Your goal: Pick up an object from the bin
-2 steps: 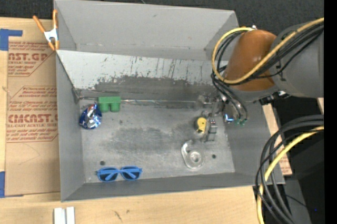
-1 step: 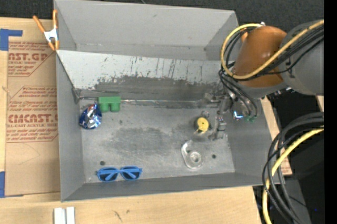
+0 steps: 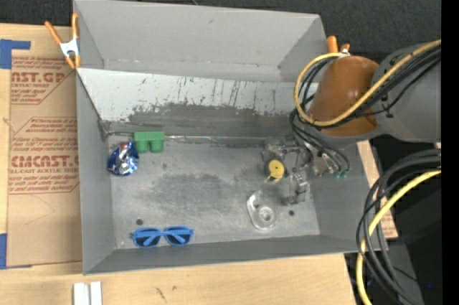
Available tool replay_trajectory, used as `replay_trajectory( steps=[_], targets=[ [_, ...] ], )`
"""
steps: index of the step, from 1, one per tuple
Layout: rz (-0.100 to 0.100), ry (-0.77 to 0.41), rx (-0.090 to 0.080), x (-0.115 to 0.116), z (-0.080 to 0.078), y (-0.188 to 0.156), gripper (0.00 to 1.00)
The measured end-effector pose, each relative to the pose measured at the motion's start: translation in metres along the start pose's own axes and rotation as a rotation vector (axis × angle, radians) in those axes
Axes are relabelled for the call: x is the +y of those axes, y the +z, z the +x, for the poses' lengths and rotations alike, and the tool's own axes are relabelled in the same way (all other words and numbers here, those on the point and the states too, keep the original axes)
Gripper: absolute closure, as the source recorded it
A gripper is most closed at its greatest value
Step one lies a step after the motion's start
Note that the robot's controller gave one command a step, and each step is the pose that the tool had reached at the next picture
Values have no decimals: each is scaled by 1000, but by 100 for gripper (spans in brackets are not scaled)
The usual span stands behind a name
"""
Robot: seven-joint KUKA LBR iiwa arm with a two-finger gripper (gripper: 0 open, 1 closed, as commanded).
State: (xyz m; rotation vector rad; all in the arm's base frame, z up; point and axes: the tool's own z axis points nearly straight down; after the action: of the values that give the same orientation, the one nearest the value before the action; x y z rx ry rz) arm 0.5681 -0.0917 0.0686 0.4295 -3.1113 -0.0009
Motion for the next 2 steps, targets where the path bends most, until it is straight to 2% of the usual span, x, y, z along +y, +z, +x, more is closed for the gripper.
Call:
replay_trajectory(
  steps=[1, 2],
  targets=[
    [0, 1, -2, 0, -1, 0, 0],
    [1, 0, -4, 0, -1, -1, 100]
  ],
)
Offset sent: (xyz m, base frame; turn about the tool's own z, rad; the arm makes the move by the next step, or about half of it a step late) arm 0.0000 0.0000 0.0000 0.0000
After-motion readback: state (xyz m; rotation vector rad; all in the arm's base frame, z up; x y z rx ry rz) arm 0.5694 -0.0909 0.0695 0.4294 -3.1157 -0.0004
